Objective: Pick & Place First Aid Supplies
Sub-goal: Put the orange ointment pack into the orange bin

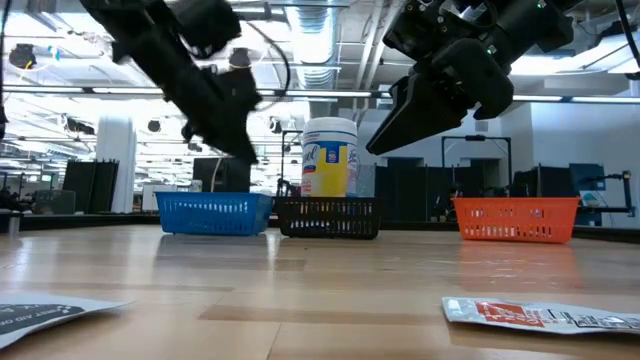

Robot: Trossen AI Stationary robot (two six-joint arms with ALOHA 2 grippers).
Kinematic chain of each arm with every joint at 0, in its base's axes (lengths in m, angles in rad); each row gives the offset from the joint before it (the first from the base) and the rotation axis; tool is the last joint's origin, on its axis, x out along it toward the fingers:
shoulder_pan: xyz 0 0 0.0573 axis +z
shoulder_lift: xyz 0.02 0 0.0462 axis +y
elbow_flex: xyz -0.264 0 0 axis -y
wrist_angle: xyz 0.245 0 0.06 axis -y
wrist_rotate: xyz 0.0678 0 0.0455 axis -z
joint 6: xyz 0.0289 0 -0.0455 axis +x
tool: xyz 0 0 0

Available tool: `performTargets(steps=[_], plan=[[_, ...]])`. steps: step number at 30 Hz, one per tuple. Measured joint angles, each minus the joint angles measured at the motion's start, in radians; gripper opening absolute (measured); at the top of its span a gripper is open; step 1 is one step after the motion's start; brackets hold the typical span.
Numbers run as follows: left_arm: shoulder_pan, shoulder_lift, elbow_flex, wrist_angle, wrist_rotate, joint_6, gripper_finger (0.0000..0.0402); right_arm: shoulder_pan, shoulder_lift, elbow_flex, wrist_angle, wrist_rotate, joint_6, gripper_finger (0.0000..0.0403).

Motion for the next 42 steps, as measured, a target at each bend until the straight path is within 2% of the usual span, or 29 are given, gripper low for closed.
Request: performTargets(steps=[4, 6, 11, 14, 21, 24, 27, 30, 32, 36, 42], plan=[[-0.09, -0.053, 0.0, 0.035, 0.001, -0.065, 0.0053, 0.001, 0.0, 0.0, 0.0, -0.043, 0.0, 0.0126], [-0.143, -0.051, 0.0, 0.039, 0.023, -0.1, 0.0052, 0.001, 0.0, 0.0, 0.0, -0.136, -0.001, 0.0126], [-0.295, 0.013, 0.0, 0.083, 0.065, -0.104, 0.0049, 0.027, 0.0, 0.0, -0.005, -0.463, -0.008, 0.0126], [-0.367, 0.071, 0.0, 0.157, 0.056, -0.082, 0.0049, 0.075, 0.0, 0.0, -0.034, -0.569, -0.008, 0.0126], [-0.494, 0.268, 0.0, 0.588, 0.06, 0.137, 0.0055, 0.191, 0.001, -0.001, -0.107, -0.576, -0.013, 0.0126], [-0.515, 0.345, 0.0, 0.709, 0.075, 0.202, 0.0069, 0.22, 0.001, -0.001, -0.091, -0.573, -0.035, 0.0126], [-0.514, 0.402, 0.0, 0.795, 0.133, 0.187, 0.0087, 0.238, 0.001, -0.001, -0.082, -0.573, -0.084, 0.0126], [-0.511, 0.469, 0.014, 0.909, 0.234, 0.183, 0.0103, 0.247, 0.001, -0.001, -0.083, -0.573, -0.121, 0.0126], [-0.511, 0.514, 0.043, 0.944, 0.291, 0.184, 0.0112, 0.243, 0.001, -0.001, -0.077, -0.573, -0.125, 0.0126], [-0.506, 0.555, 0.088, 0.944, 0.305, 0.248, 0.0122, 0.231, 0.013, 0.0, -0.032, -0.57, -0.125, 0.0126], [-0.49, 0.489, 0.093, 0.94, 0.27, 0.321, 0.0117, 0.234, 0.122, 0.011, 0.15, -0.584, -0.244, 0.0126]])
